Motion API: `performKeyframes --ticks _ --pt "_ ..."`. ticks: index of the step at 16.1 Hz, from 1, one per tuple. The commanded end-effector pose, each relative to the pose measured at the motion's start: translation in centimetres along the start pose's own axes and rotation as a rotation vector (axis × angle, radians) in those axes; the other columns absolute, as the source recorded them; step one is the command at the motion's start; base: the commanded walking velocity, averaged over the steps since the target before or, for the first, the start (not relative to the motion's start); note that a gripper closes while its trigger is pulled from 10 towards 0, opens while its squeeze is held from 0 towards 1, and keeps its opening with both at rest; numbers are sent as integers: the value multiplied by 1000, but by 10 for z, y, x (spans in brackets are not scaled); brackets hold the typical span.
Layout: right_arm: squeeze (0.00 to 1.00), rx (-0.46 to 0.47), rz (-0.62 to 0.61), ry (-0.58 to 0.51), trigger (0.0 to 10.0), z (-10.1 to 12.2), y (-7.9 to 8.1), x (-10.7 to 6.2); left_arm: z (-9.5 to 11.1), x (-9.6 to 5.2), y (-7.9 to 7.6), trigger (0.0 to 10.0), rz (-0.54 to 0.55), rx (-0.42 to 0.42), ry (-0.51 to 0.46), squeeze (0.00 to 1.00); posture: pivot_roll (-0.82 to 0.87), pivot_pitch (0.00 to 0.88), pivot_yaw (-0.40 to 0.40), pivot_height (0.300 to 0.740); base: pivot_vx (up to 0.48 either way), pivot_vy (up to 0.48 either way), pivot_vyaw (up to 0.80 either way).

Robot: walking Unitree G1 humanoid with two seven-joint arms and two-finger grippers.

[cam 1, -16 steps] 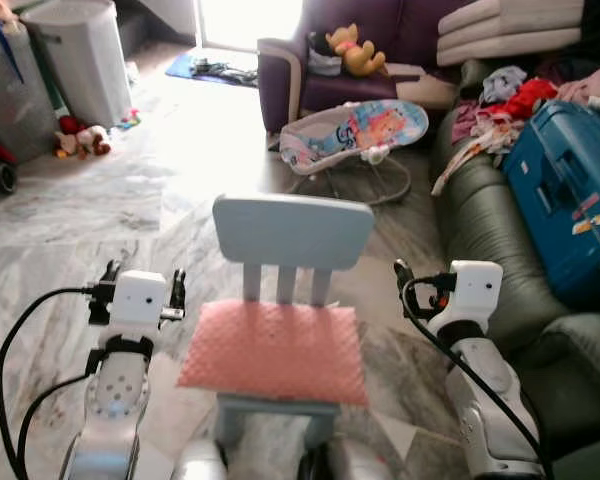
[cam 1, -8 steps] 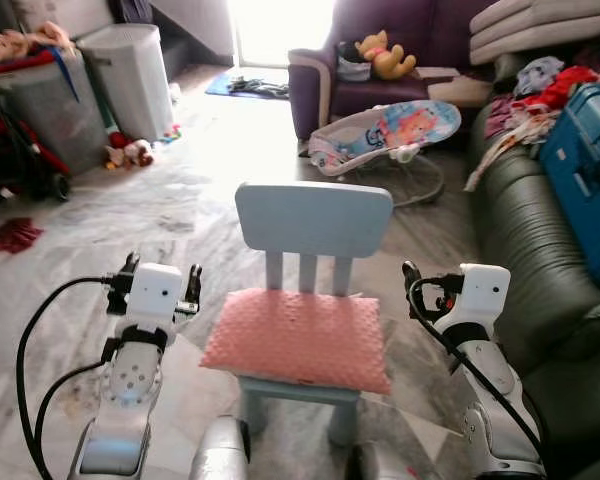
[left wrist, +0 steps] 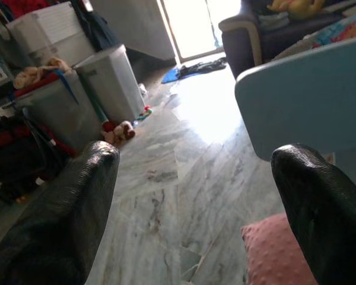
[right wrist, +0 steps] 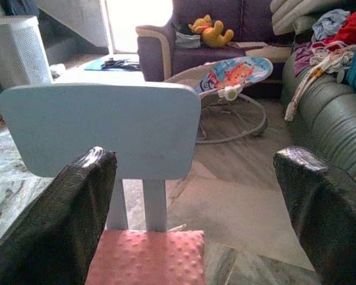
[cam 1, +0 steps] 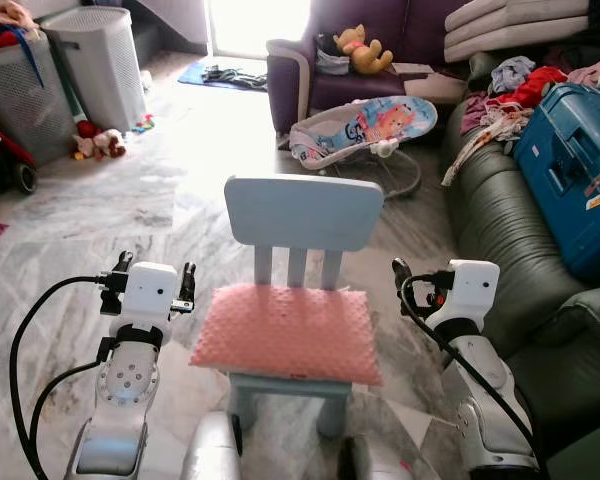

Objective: Move the pillow to the sofa

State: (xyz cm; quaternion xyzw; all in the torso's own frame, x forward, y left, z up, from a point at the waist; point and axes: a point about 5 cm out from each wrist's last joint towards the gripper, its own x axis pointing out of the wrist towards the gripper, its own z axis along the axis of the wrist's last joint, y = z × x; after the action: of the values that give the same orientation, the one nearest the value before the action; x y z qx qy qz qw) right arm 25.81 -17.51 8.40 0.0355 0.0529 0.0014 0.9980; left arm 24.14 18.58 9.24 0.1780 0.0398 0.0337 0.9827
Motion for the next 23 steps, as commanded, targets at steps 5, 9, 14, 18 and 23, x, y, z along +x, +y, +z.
performKeyframes --ticks 5,9,14,18,23 --pt "0 -1 8 8 10000 0 -1 1 0 1 0 10000 12 4 5 0 26 0 -46 586 0 0 0" --pt "0 4 16 13 10000 -1 -1 1 0 -1 -1 10000 15 12 4 0 26 0 -51 556 0 0 0" --pt "0 11 22 20 10000 -2 0 1 2 0 -2 10000 18 11 -1 0 25 0 -51 556 0 0 0" --pt "0 18 30 24 10000 -3 0 2 0 1 -2 10000 21 12 16 0 23 0 -53 556 0 0 0" --pt "0 21 50 26 10000 -3 1 2 0 1 -3 10000 11 7 16 0 24 0 -60 556 158 0 0"
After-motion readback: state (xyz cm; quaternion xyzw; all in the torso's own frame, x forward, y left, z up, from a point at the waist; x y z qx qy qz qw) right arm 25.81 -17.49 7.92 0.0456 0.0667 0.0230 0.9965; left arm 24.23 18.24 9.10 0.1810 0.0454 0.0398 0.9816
